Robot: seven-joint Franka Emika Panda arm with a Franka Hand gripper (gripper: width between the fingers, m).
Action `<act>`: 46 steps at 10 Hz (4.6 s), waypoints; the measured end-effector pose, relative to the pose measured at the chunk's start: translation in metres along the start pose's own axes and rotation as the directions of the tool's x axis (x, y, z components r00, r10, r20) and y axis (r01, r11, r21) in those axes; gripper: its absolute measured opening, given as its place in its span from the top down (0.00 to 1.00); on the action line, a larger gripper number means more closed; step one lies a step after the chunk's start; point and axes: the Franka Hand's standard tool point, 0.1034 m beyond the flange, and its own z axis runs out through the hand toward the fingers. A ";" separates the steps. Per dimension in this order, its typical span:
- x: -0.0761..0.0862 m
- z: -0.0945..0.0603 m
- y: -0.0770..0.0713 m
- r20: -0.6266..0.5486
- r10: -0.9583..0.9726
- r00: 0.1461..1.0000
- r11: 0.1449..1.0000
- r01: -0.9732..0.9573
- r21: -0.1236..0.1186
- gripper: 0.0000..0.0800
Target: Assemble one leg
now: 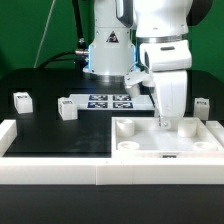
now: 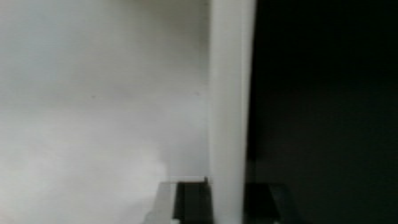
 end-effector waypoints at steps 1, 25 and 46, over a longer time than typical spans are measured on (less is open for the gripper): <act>0.001 0.000 0.000 -0.001 -0.001 1.000 1.000 0.001 0.000 0.93; 0.013 -0.043 -0.002 0.011 0.196 0.981 0.980 -0.195 -0.044 0.19; 0.075 -0.031 -0.052 0.150 0.958 -0.244 -0.252 -0.967 0.040 0.19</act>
Offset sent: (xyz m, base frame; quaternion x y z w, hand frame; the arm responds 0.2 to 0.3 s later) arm 0.0000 0.0000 0.0000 0.0000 0.0000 0.0000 1.0000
